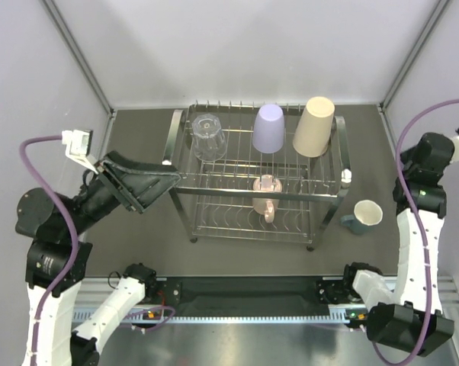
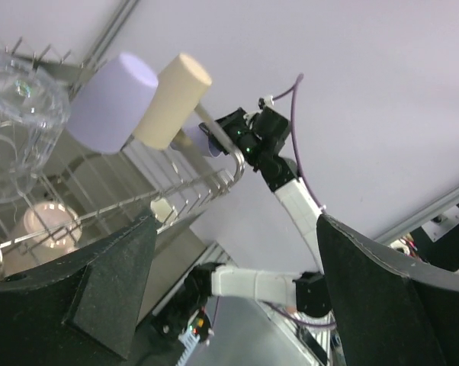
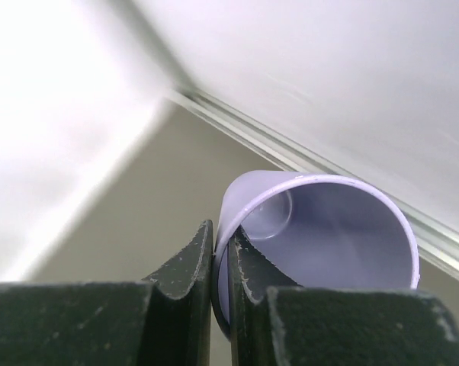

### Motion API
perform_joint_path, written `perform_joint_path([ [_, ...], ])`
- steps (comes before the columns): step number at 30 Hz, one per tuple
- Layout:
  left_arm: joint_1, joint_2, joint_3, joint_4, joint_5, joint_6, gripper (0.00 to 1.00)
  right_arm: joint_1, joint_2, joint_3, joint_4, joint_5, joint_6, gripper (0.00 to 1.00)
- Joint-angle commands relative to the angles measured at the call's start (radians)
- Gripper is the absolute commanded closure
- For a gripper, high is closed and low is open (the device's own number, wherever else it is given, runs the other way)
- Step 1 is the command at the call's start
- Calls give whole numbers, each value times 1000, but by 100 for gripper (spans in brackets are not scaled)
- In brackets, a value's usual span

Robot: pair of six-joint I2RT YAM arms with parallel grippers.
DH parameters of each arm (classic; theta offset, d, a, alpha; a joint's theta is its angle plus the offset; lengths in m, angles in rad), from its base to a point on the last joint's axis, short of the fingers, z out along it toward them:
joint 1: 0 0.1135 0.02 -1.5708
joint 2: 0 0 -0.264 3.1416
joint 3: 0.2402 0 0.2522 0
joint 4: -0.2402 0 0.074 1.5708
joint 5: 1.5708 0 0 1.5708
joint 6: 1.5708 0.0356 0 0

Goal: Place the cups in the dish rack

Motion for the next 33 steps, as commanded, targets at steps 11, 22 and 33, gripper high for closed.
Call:
perform_joint_path([
  [11,3,12,33,286,-219,-91,6,87,101,303,850,-494,376,100],
  [22,3,152,94,383,-399,-179,2,442,311,509,1235,-764,737,100],
  [33,3,151,10,504,-462,-264,2,952,443,582,1184,-739,510,100],
])
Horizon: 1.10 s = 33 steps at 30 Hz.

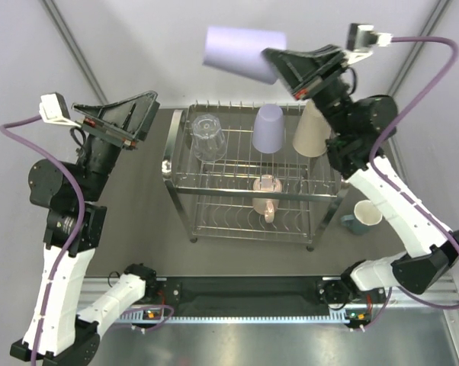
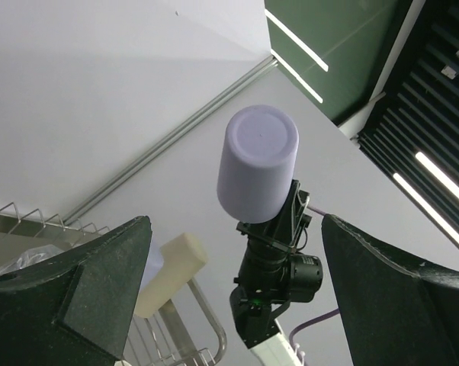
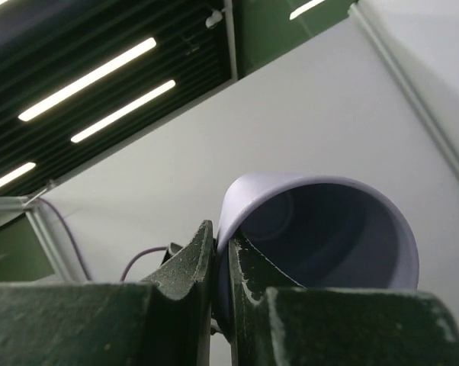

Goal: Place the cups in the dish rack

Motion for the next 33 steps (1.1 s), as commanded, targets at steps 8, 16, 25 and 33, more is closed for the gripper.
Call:
perform_joint_path([
  [8,3,-30,-52,178,-11,-54,2,260,130,136,64,15,-103,100],
  [16,3,-45,-66,191,-34,-56,3,346,136,118,72,32,-132,100],
  [25,3,-30,-59,216,-18,-56,26,409,95,52,61,72,-189,100],
  [33,3,74,125,5,86,59,100,415,-9,50,-222,162,-336,59],
])
